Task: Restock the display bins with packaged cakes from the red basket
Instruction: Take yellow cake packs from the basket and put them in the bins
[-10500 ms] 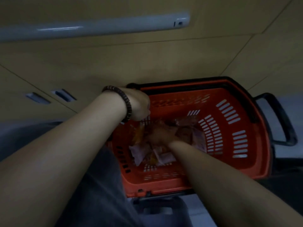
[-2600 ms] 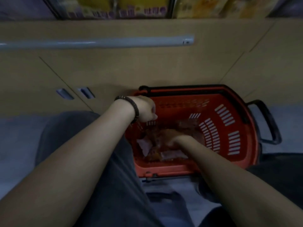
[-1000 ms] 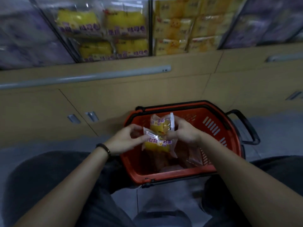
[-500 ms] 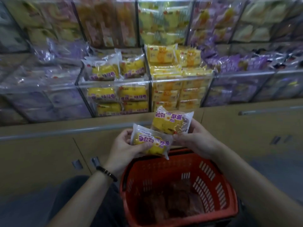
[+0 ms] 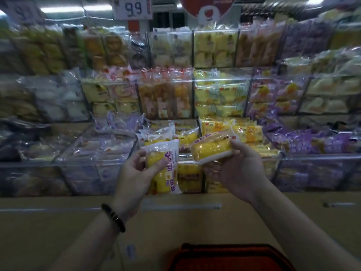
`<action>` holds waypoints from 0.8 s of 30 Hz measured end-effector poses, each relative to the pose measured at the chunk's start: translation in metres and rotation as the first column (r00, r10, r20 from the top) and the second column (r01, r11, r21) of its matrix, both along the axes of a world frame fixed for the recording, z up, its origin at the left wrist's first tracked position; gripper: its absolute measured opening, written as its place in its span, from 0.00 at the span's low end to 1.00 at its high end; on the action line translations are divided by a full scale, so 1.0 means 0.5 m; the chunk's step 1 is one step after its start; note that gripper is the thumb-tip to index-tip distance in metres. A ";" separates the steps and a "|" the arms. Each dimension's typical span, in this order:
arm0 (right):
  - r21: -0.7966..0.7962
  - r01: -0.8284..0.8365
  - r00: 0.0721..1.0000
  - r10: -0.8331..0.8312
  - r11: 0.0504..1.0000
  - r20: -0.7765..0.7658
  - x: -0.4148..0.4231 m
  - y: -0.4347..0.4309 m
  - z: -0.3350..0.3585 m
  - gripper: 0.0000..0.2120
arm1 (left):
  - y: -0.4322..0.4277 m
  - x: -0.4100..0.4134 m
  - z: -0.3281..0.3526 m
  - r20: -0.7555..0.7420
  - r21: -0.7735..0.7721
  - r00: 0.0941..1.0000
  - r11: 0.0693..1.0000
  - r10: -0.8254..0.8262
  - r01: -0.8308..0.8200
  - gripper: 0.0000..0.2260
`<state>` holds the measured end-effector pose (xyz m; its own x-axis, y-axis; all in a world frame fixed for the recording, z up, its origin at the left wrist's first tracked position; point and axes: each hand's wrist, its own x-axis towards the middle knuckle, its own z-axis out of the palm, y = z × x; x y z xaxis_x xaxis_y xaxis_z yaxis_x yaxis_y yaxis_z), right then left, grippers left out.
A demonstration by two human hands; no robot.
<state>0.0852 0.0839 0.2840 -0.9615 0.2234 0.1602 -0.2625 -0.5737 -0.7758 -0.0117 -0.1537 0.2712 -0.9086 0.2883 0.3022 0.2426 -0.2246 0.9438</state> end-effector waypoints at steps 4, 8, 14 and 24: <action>-0.092 -0.048 0.997 0.043 0.995 -0.062 -0.042 -0.015 0.054 0.20 | -0.006 -0.064 0.082 -0.144 -0.135 0.984 0.983 0.102 -0.121 0.27; -0.064 -0.084 0.996 0.082 0.994 -0.033 -0.086 -0.010 0.094 0.26 | -0.003 -0.128 0.146 -0.337 -0.388 0.939 0.900 0.062 -0.198 0.31; 0.551 0.168 0.939 -0.303 0.817 0.162 -0.162 -0.022 0.128 0.39 | 0.029 -0.192 0.192 -0.544 -0.704 0.832 0.598 -0.109 -0.382 0.22; 0.923 0.206 0.898 -0.312 -0.325 -0.311 -0.205 -0.021 0.132 0.36 | 0.012 -0.292 0.135 -0.556 -0.831 0.734 0.239 -0.391 -0.502 0.22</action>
<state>-0.0171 0.0734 0.3501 -0.8796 0.0840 0.4683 -0.0526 0.9611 -0.2711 -0.1578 -0.1476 0.3387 -0.6727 0.6932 0.2588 0.7232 0.6899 0.0320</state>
